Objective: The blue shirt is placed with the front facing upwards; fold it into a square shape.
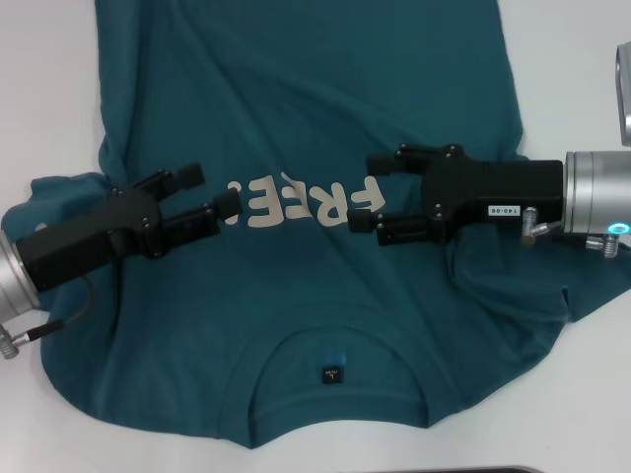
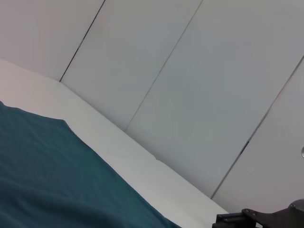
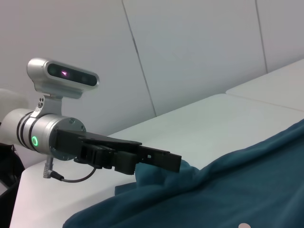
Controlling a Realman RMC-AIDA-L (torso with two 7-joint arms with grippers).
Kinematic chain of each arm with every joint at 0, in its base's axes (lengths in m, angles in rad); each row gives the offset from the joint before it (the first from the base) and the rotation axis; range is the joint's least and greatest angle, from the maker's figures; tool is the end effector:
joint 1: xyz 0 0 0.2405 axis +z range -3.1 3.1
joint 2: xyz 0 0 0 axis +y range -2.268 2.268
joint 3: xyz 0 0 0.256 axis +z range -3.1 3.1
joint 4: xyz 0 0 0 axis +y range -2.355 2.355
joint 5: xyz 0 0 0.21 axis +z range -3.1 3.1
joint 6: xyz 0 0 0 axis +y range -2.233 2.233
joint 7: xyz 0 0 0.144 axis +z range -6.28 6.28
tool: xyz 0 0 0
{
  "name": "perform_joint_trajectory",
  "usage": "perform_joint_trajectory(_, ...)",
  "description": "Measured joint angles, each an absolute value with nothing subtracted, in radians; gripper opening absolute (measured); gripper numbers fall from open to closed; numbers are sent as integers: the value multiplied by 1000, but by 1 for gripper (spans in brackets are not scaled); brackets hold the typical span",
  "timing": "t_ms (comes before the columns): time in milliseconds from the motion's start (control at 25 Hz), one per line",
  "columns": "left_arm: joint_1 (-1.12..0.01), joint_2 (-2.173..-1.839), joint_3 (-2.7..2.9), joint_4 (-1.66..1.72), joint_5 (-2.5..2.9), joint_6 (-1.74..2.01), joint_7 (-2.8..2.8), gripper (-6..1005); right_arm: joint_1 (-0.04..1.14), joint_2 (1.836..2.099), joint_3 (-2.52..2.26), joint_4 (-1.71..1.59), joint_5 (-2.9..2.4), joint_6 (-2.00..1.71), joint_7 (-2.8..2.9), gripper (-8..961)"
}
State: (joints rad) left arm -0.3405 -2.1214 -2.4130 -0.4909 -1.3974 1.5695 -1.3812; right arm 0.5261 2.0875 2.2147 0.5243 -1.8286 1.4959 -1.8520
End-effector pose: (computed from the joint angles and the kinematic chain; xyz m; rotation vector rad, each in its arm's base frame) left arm -0.2933 0.2707 -0.0280 -2.4668 -1.0210 -1.0546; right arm 0.2492 0.3140 -0.0448 -2.8342 0.5908 0.7603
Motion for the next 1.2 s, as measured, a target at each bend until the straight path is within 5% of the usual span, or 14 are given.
perform_joint_trajectory(600,-339,-2117,-2420,-491,-1397,1569,-1402,931,526,2089,2211,528,-1827,1492,-1848,915)
perform_joint_trajectory(1200,-266,-1989,-2485,-499,-1397,1488,-1578,929,530,2089,2214,531,-1820,1460,-1829,914)
